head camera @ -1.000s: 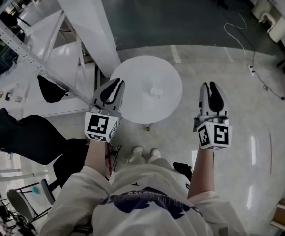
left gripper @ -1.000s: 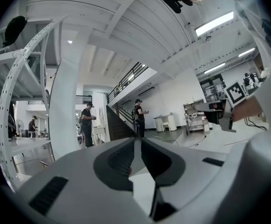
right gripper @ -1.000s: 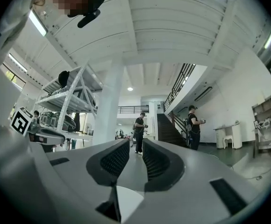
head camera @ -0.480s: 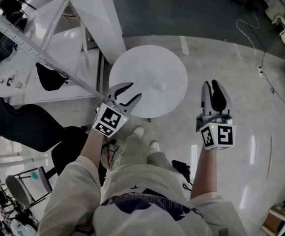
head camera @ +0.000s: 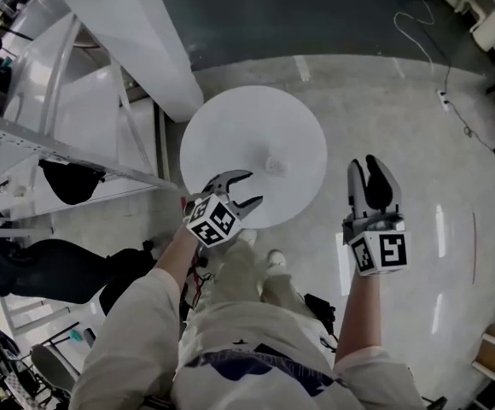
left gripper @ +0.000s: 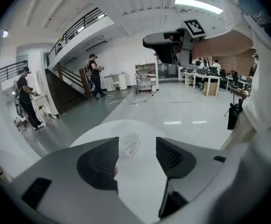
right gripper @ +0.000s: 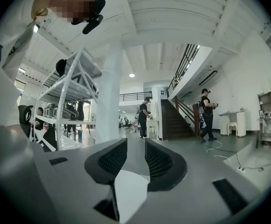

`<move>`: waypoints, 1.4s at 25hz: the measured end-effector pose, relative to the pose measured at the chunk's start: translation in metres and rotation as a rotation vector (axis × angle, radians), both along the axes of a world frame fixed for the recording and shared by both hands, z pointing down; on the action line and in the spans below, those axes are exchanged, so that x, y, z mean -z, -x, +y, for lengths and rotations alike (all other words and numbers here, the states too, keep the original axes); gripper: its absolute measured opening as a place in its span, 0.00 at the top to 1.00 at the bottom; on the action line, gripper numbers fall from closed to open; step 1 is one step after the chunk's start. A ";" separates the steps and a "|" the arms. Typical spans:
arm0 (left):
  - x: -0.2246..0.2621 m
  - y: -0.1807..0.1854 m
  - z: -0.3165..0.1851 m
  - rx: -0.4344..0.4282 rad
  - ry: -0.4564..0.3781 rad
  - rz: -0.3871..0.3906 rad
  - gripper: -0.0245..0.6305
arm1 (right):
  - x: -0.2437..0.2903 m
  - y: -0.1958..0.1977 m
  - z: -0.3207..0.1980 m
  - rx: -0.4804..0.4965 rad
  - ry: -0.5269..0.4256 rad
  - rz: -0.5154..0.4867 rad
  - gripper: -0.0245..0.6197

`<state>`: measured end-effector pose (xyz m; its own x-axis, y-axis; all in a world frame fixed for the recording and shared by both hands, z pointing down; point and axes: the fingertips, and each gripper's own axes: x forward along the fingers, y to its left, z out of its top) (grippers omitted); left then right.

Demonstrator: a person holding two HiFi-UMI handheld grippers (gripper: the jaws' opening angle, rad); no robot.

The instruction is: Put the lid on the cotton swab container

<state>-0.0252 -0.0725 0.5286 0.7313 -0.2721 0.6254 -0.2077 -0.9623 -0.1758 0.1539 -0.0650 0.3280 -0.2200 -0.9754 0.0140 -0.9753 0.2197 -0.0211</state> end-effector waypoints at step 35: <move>-0.138 -0.063 -0.069 -0.295 0.203 -0.097 0.56 | -0.119 -0.003 -0.083 -0.026 0.215 -0.001 0.71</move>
